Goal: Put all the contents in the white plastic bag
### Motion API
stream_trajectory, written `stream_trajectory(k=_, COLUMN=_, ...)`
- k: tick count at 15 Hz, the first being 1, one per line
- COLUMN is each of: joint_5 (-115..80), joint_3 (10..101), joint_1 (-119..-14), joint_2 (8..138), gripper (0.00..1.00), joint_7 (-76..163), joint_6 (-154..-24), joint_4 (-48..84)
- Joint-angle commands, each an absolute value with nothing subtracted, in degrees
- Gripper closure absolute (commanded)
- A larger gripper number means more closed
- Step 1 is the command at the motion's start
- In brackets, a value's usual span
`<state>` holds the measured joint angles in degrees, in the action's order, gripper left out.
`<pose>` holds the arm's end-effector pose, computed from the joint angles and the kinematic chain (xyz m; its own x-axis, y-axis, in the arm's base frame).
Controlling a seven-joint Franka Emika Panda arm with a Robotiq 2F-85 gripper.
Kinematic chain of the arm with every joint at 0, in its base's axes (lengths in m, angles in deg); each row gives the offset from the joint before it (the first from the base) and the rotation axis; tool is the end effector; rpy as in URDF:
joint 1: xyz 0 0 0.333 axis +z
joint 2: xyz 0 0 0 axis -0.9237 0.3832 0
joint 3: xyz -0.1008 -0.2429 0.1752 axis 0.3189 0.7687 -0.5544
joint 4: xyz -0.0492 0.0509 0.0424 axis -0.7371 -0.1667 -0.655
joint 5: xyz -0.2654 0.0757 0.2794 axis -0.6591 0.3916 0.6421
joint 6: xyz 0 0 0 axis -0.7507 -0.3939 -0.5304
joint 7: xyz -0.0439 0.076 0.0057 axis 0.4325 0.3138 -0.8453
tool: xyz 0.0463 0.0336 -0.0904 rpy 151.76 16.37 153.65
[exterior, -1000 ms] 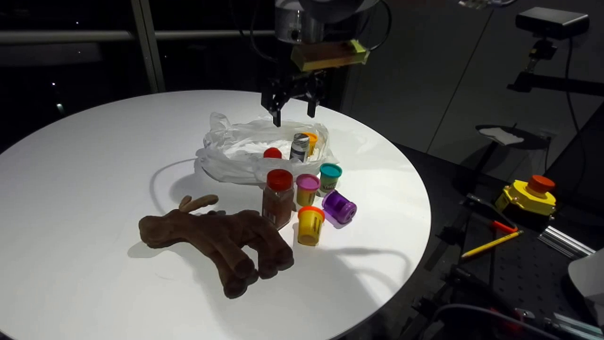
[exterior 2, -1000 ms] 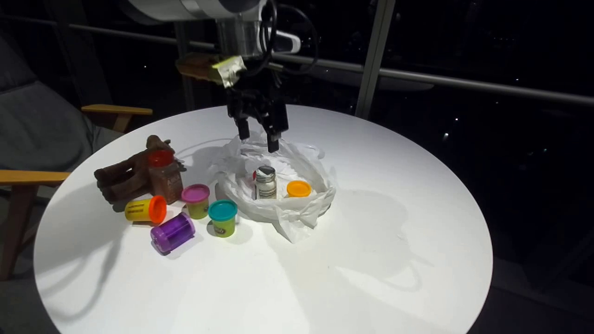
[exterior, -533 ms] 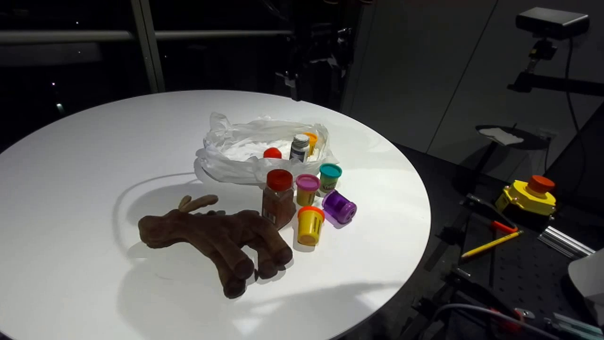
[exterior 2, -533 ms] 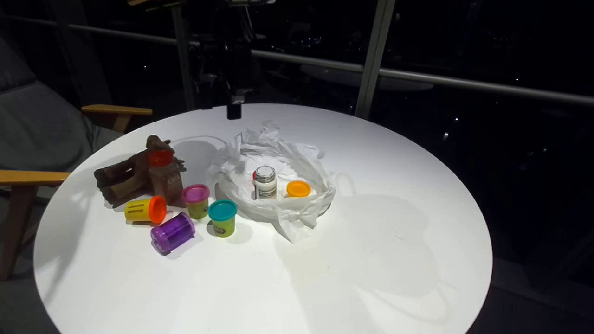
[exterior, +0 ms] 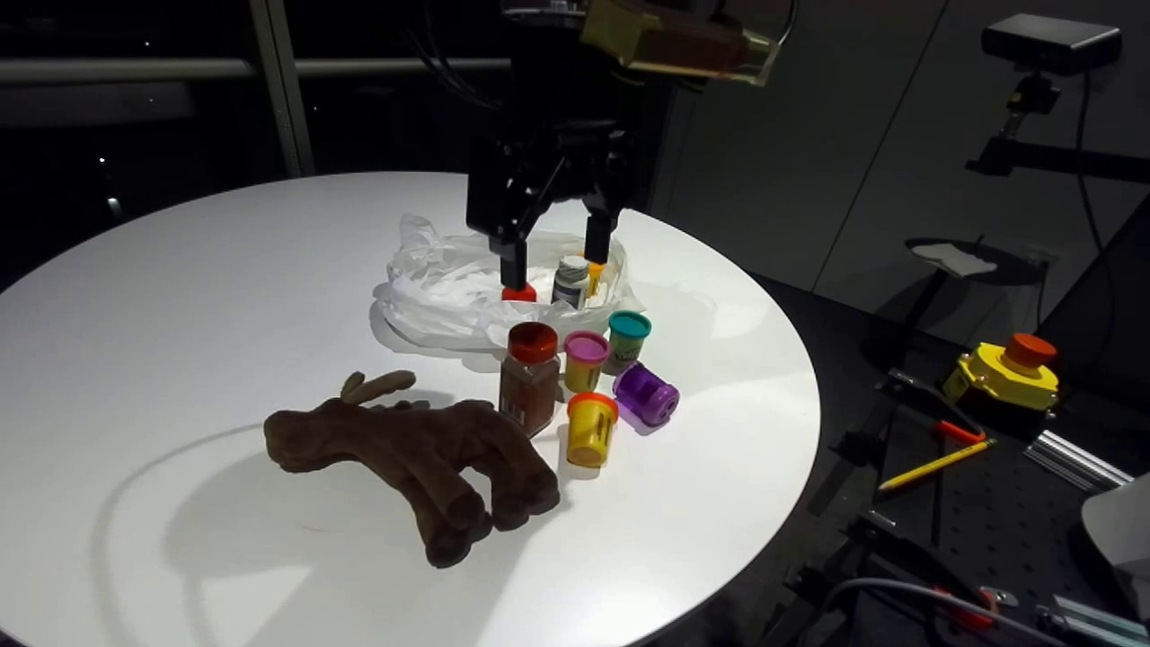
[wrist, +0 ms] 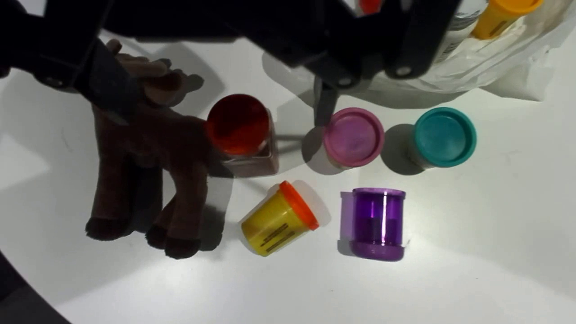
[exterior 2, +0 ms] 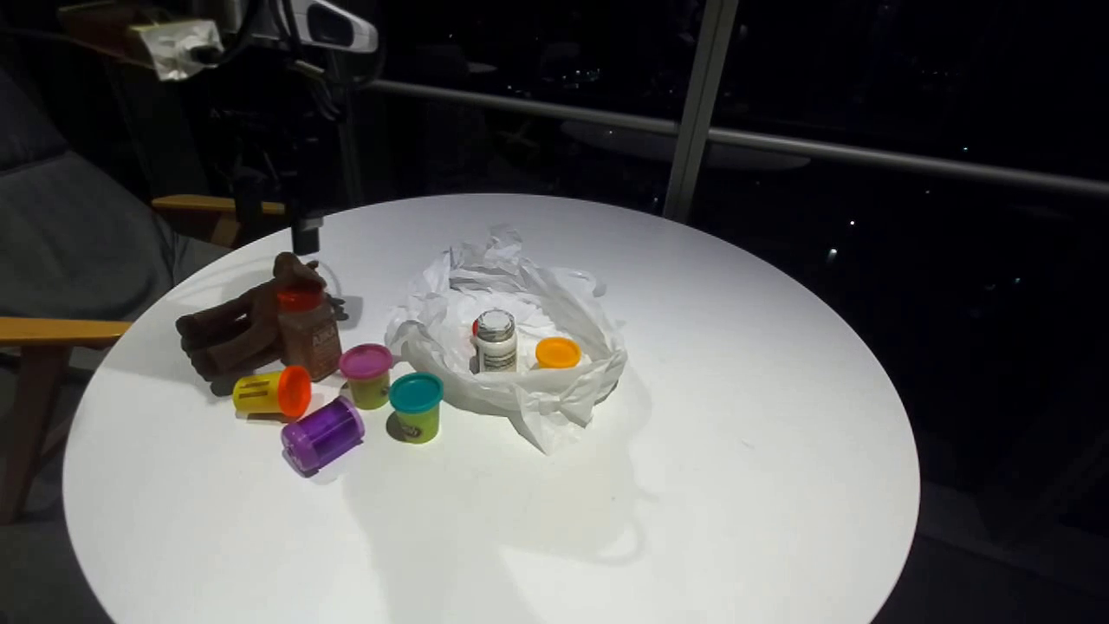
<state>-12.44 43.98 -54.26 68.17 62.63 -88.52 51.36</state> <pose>0.5078 0.1969 0.2843 0.9931 -0.0776 -0.0884 -0.0800 -0.9965 -0.0237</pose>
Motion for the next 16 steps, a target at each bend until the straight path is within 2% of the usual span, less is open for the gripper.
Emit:
stream_trajectory(k=1, joint_5=-13.0, joint_3=41.9, joint_1=-52.88, joint_2=66.58, gripper=0.0, joint_7=60.36, joint_6=-96.51, joint_4=56.51)
stream_trajectory(k=10, joint_5=-23.45, joint_3=43.62, joint_1=-50.81, joint_2=67.33, gripper=0.0, joint_7=62.45, joint_6=-108.29, joint_4=62.15)
stream_trajectory(k=16, joint_5=-23.88, joint_3=44.41, joint_1=-51.15, joint_2=70.03, gripper=0.0, joint_7=61.54, joint_6=-111.01, joint_4=61.68)
